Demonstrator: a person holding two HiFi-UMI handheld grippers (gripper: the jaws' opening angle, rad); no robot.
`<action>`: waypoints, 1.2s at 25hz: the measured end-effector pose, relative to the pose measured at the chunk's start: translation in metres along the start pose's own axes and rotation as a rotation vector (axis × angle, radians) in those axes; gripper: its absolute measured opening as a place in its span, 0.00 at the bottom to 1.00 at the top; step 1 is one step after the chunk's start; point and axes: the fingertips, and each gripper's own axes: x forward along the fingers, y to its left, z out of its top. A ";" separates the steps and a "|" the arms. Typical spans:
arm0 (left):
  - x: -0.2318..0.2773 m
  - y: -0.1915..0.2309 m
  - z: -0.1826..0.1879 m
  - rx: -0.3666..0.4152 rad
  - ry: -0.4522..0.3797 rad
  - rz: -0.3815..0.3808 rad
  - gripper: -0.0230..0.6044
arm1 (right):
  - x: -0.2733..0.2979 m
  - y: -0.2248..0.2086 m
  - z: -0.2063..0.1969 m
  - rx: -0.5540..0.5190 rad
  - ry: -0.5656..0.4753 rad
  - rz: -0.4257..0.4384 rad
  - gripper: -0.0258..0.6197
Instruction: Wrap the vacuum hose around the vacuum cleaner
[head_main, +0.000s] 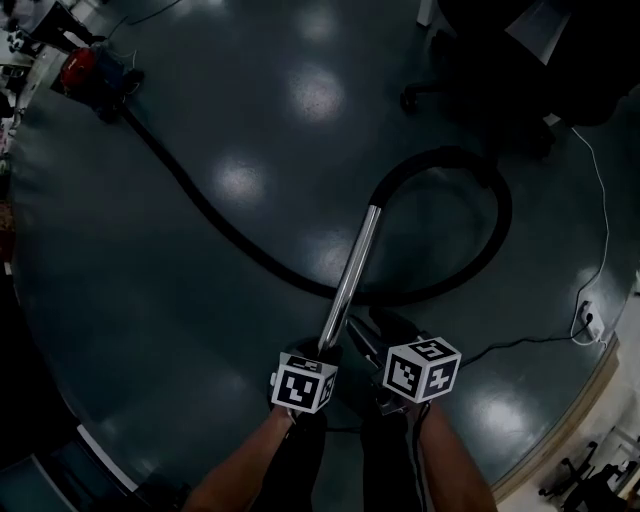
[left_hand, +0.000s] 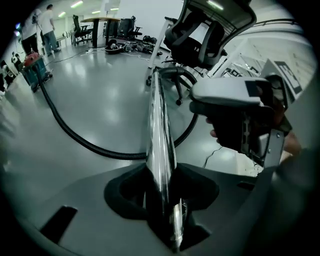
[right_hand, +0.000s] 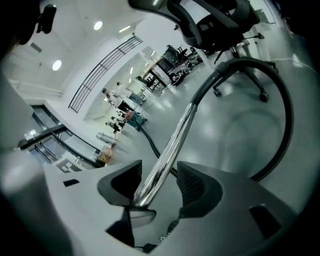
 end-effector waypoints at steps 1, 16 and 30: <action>-0.011 -0.005 -0.004 -0.008 0.000 -0.003 0.31 | 0.000 0.008 0.002 0.032 -0.002 0.008 0.36; -0.180 -0.020 -0.028 -0.031 -0.059 -0.006 0.31 | 0.021 0.151 0.027 0.221 -0.014 0.140 0.40; -0.283 -0.033 -0.042 -0.086 -0.110 -0.026 0.31 | 0.009 0.246 0.040 0.288 -0.014 0.101 0.27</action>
